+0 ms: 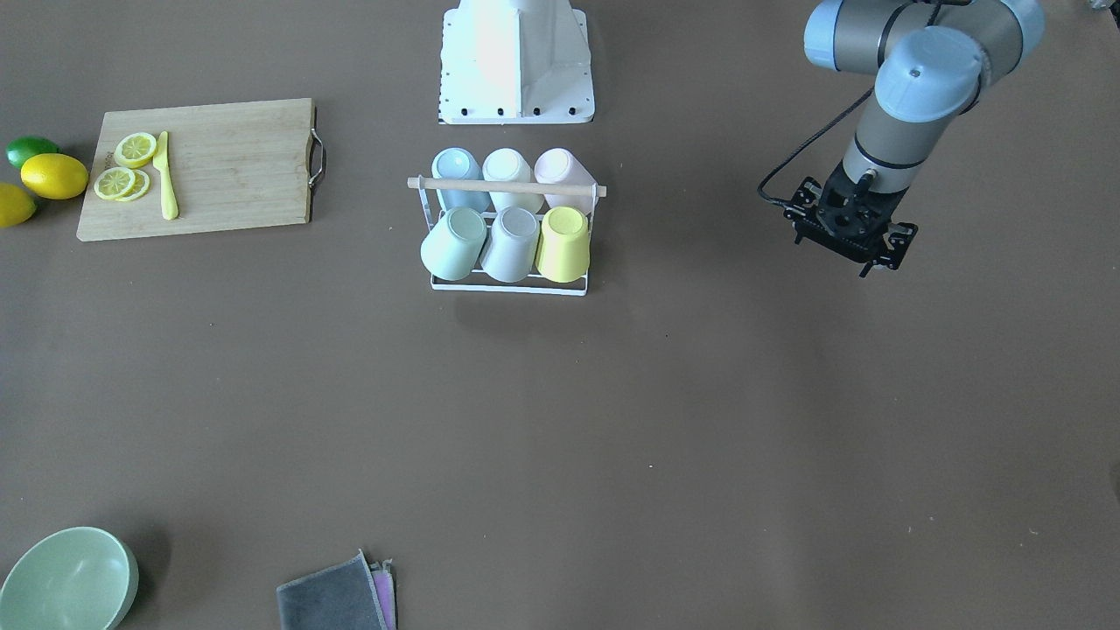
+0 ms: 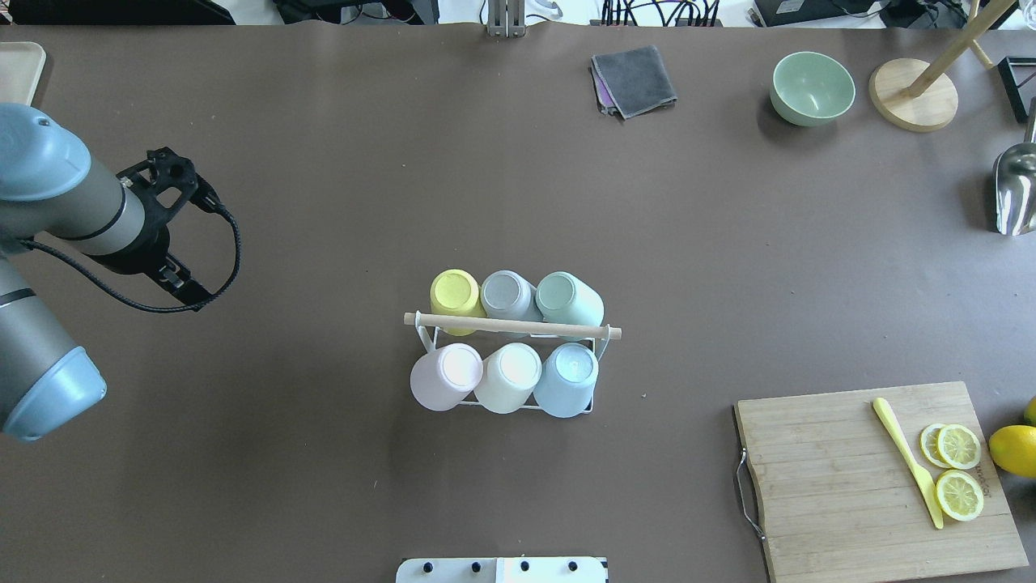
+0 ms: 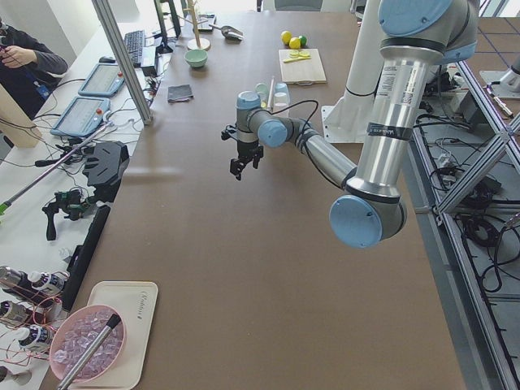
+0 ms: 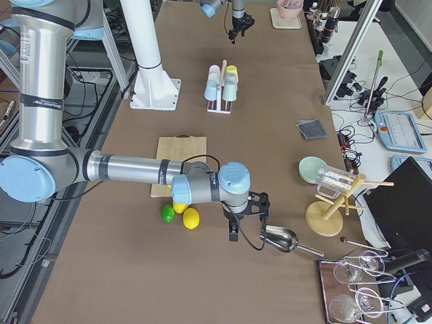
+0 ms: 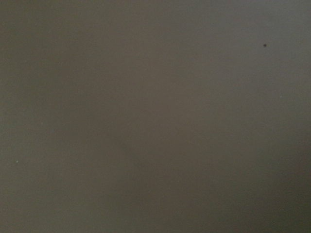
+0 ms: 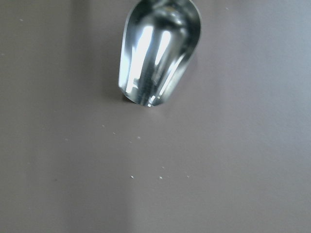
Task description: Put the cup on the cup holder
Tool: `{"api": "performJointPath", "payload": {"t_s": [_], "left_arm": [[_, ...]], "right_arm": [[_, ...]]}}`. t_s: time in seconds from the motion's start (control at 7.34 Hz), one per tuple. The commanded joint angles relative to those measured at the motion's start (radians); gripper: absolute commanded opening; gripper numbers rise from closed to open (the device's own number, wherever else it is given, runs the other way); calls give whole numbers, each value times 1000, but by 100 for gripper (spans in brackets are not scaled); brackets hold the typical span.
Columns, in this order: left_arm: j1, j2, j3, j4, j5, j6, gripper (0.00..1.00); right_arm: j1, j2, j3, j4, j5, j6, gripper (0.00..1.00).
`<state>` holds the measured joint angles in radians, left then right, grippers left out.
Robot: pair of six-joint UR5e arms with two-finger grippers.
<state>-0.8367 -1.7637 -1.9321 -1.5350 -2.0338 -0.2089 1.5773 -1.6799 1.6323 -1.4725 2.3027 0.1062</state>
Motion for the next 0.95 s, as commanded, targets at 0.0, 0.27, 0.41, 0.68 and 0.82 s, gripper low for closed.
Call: {"api": "performJointPath", "payload": {"t_s": [0.0, 0.27, 0.41, 0.68, 0.82], "left_arm": [[-100, 33, 12, 42, -191, 2, 99], [-195, 120, -104, 134, -230, 2, 99], [-270, 174, -123, 142, -229, 3, 99], [-416, 158, -44, 141, -221, 8, 99], [-468, 144, -9, 139, -218, 11, 99]], "right_arm": [[104, 66, -5, -287, -23, -91, 100], [109, 69, -11, -296, -23, -88, 100], [109, 59, -11, -293, -25, -86, 100], [139, 54, -2, -287, -25, -83, 100], [138, 52, 0, -287, -41, -86, 100]]}}
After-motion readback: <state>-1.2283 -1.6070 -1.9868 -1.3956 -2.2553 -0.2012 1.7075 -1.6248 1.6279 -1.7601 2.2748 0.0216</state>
